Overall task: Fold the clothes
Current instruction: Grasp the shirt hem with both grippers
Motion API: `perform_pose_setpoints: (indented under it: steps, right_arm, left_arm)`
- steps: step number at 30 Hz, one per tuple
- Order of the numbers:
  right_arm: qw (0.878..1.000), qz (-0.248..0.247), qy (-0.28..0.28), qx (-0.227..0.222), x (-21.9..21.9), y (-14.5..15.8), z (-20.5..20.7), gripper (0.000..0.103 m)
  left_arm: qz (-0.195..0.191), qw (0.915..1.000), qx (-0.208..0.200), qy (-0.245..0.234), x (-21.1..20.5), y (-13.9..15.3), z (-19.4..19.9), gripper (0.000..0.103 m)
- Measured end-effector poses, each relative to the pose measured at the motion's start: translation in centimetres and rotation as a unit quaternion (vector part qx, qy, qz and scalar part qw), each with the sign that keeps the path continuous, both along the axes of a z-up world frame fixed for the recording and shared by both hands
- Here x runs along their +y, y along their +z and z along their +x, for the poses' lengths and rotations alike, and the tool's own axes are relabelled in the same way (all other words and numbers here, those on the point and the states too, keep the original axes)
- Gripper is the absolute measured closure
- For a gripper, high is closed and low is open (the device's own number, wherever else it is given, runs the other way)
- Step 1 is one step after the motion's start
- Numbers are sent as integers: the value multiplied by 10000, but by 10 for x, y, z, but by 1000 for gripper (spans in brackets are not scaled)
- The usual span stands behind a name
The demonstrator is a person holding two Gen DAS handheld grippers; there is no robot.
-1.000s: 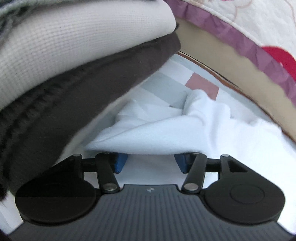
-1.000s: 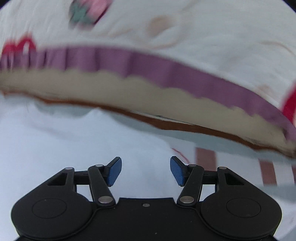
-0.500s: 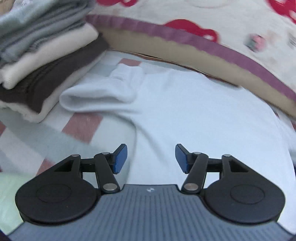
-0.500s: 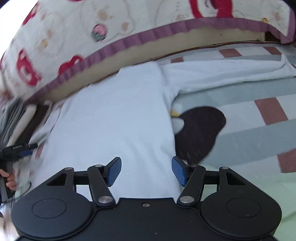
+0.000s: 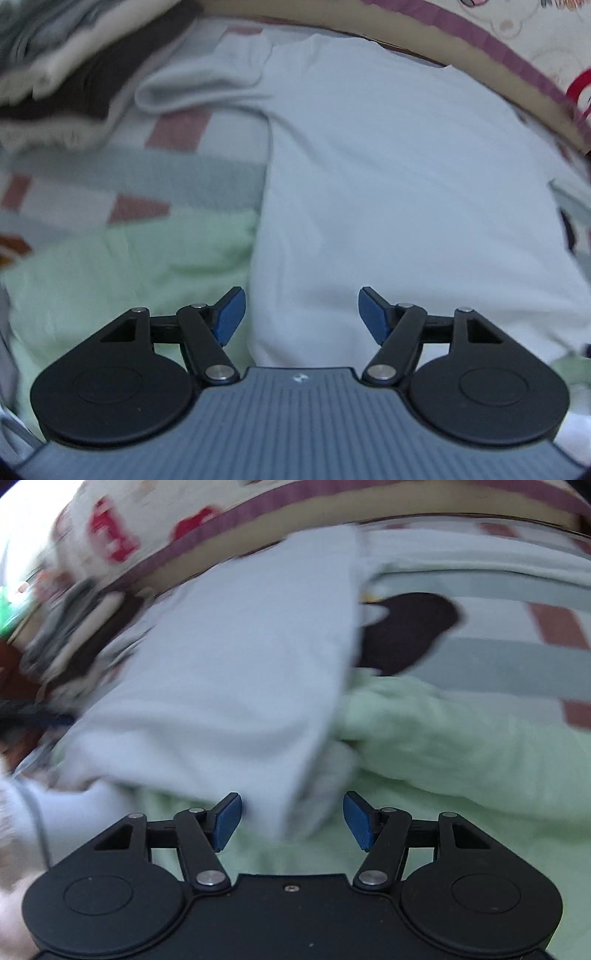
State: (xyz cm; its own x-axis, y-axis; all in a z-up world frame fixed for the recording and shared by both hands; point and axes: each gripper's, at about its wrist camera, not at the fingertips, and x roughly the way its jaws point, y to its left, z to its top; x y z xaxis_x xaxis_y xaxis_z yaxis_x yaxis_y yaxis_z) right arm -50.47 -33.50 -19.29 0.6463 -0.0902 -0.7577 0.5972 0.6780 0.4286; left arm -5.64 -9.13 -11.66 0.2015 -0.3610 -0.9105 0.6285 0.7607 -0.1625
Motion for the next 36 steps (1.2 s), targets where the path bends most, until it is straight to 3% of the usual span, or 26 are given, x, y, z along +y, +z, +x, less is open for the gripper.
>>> perform_pose_setpoints:
  steps: [2,4,6,7,8,11,17,23,26,28,30,36]
  right_arm:
    - [9997,-101,97,-224,-3,8,6,42]
    - [9986,-202,195,-448,-6,16,11,90]
    - [9969,-303,292,-671,-10,23,17,90]
    - [9957,-353,340,-783,-11,27,20,91]
    - [9944,-403,389,-894,-13,31,22,91]
    - [9895,-554,533,-1227,-18,43,31,92]
    - [9764,-833,756,-1845,-29,65,50,93]
    - [9850,-720,-99,-1567,-55,48,104,93]
    - [9789,-497,25,-1983,-55,58,120,93]
    - [9794,-675,161,-1897,-55,66,129,93]
    - [9805,-833,214,-1766,-57,71,138,93]
    - [9871,-908,-1116,-699,-103,42,157,93]
  left_arm:
    - [-22,9997,225,63,5,-4,-6,34]
    - [21,9990,455,-24,-3,-11,-12,34]
    - [-87,9989,364,-277,-17,-15,-16,44]
    - [-139,9988,243,-409,-25,-17,-18,79]
    - [-65,9987,71,-506,-31,-19,-19,93]
    - [31,9971,-300,-695,-47,-23,-23,94]
    - [0,9960,-552,-696,-67,-25,-17,94]
    - [-733,9968,-307,-113,-59,-25,-7,90]
    - [-1019,9946,-204,-86,-48,-17,-16,89]
    - [-950,9943,-428,-206,-53,-12,-18,98]
    - [-877,9926,-778,-329,-63,-7,-14,99]
    - [-844,9903,-1095,-146,-94,-7,21,101]
